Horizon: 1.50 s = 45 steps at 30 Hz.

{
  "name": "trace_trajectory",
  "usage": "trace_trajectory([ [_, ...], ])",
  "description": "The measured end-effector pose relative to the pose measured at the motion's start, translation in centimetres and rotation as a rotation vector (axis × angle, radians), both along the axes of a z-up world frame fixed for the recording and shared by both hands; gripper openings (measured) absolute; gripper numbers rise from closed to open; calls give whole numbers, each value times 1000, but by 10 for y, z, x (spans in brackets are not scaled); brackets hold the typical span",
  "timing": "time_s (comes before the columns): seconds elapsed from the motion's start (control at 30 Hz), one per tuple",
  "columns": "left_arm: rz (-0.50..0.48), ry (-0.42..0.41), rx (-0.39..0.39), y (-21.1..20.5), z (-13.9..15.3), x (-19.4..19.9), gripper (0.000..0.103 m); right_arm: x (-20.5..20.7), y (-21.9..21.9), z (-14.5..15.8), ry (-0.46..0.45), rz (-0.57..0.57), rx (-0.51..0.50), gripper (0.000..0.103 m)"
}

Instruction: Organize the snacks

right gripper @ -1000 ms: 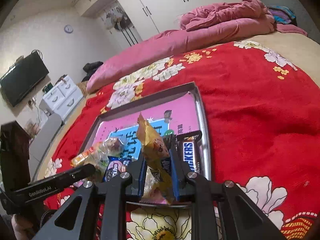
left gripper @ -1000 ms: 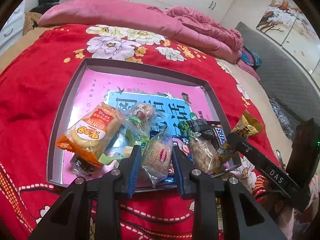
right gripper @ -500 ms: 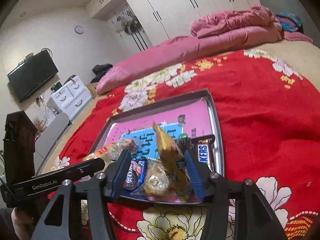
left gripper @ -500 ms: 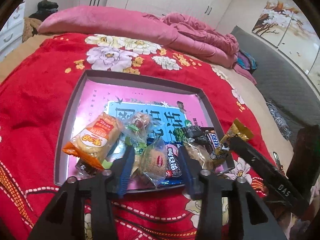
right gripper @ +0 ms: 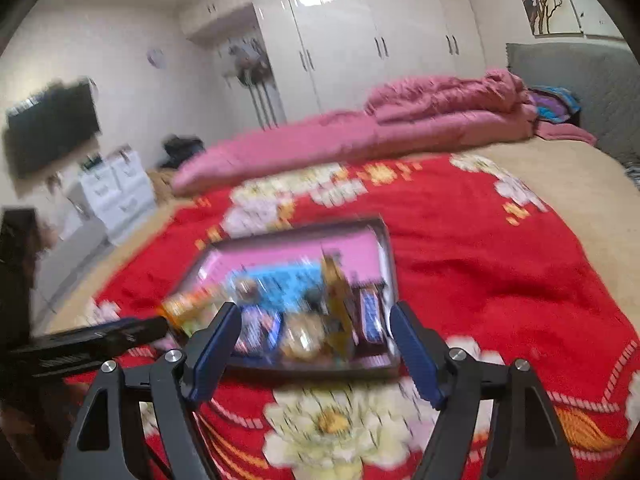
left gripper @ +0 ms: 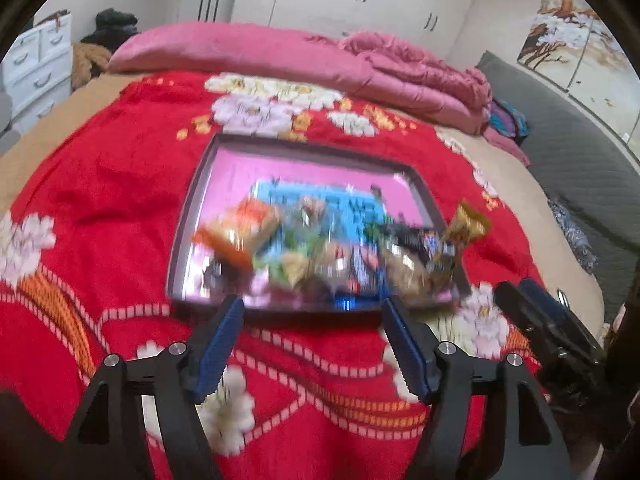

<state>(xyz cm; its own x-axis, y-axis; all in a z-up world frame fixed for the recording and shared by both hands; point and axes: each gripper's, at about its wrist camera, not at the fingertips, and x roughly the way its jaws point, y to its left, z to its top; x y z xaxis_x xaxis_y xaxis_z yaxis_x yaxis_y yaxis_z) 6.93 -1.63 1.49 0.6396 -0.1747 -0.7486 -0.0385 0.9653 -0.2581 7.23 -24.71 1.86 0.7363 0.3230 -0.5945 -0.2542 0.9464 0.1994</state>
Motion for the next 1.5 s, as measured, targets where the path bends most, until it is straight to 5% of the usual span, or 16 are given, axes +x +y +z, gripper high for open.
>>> trace_trajectory([
  [0.3,11,79,101,-8,-29,-30,74,-27,3,-19,90,-5,-48,82],
  [0.67,28,43,116,-4,-21,-33,74,-36,11,-17,61,22,-66,92],
  [1.5,38,37,115,-4,-16,-36,74,-38,12,-19,65,27,-73,93],
])
